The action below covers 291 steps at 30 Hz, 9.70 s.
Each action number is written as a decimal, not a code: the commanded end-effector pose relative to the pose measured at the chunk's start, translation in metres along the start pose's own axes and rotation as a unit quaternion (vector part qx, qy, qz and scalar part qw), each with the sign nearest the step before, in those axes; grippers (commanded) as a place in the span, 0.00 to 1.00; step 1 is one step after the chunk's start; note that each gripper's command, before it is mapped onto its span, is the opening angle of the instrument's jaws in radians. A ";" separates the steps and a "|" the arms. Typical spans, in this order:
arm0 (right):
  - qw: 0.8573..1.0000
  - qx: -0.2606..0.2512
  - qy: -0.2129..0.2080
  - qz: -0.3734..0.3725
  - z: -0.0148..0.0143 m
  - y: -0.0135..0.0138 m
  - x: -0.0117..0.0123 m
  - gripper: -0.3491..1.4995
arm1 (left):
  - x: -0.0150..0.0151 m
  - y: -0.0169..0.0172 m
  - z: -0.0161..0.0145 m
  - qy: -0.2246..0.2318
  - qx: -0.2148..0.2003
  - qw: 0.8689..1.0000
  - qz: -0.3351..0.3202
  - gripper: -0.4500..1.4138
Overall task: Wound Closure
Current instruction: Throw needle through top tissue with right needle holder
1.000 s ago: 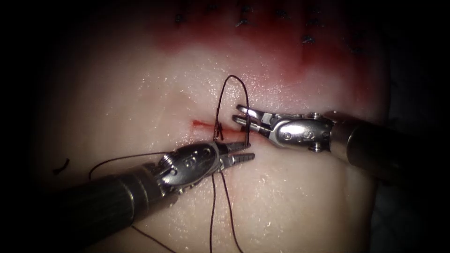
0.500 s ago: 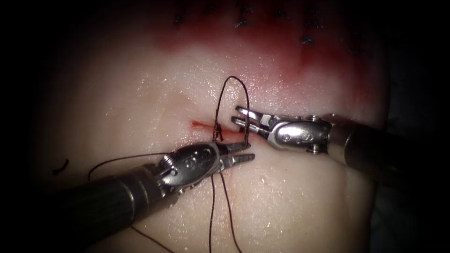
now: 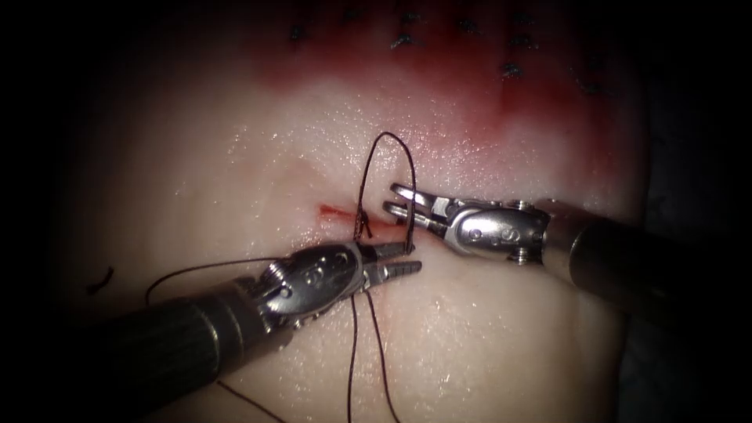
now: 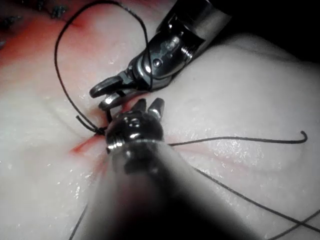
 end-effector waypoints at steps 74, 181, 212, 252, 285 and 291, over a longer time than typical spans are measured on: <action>0.977 0.062 -0.050 0.198 0.0024 0.0019 0.0006 0.00 | -0.0041 -0.0001 0.0012 -0.034 0.001 0.999 0.008 0.27; 0.523 0.089 0.003 0.848 0.0034 0.0053 0.0091 0.00 | -0.0082 -0.0004 0.0012 -0.060 0.002 0.998 -0.011 0.28; 0.446 0.092 0.007 0.890 0.0032 0.0038 0.0117 0.00 | -0.0078 -0.0005 0.0010 -0.062 0.000 0.998 -0.010 0.29; 0.878 0.024 0.005 0.478 -0.0003 0.0148 0.0052 0.92 | -0.0074 0.0005 0.0003 -0.061 -0.002 0.998 0.002 0.35; 0.738 0.091 -0.083 0.663 -0.0021 0.0106 0.0059 0.00 | -0.0060 0.0014 -0.0001 -0.047 -0.005 0.998 0.037 0.44; 0.738 0.107 -0.080 0.662 -0.0016 0.0094 0.0070 0.00 | -0.0056 0.0019 0.0000 -0.047 -0.004 0.996 0.076 0.58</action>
